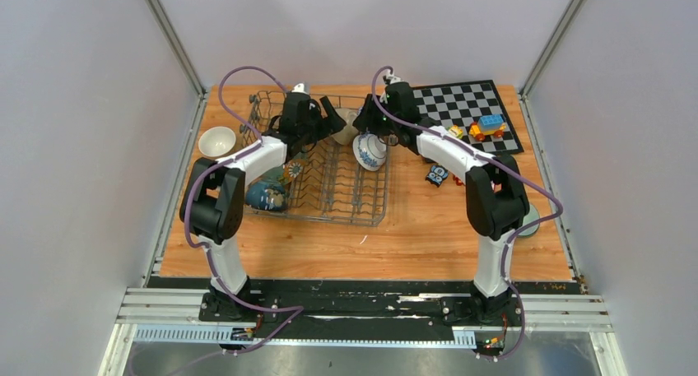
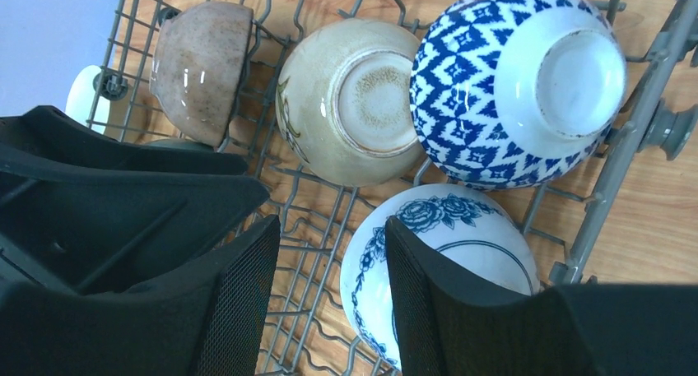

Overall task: Unload the bowls from the dish rack
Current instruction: Pick up the bowl from the dish rack.

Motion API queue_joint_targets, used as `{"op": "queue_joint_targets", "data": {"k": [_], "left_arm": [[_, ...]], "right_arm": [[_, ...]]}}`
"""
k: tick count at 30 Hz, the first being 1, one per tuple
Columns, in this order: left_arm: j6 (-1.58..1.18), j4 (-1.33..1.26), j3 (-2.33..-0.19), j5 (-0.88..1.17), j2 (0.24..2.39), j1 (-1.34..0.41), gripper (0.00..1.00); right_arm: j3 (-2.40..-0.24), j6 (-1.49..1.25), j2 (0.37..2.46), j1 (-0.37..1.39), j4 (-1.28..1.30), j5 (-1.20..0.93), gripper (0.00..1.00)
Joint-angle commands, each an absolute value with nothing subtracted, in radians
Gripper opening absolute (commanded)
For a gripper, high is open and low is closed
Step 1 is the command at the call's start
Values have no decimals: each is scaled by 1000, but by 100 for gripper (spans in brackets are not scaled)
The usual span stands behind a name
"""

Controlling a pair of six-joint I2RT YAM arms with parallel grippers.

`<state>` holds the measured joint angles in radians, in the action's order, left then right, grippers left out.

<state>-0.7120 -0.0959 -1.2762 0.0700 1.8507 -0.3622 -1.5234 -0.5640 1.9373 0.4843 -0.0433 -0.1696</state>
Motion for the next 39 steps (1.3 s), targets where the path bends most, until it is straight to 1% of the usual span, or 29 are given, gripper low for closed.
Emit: {"op": "queue_joint_targets", "data": {"k": [1, 7, 10, 18, 26, 33, 39], "left_arm": [[-728, -111, -1305, 56, 1869, -364, 84], [-743, -143, -1248, 135, 1787, -376, 84], [-746, -137, -1212, 182, 1738, -403, 84], [-736, -78, -1139, 256, 1673, -491, 82], [-759, -81, -1130, 269, 1745, -497, 80], [-770, -159, -1144, 306, 1804, -497, 79], [-769, -184, -1167, 314, 1846, -497, 73]], "right_arm": [[-1543, -580, 1944, 468, -46, -197, 54], [-1455, -554, 1834, 464, -20, -104, 57], [-1445, -537, 1791, 463, 59, -67, 57], [-1375, -521, 1725, 462, 138, -64, 57], [-1358, -517, 1709, 463, 180, -69, 56], [-1362, -516, 1726, 463, 164, -114, 57], [-1382, -528, 1757, 454, 164, -126, 57]]}}
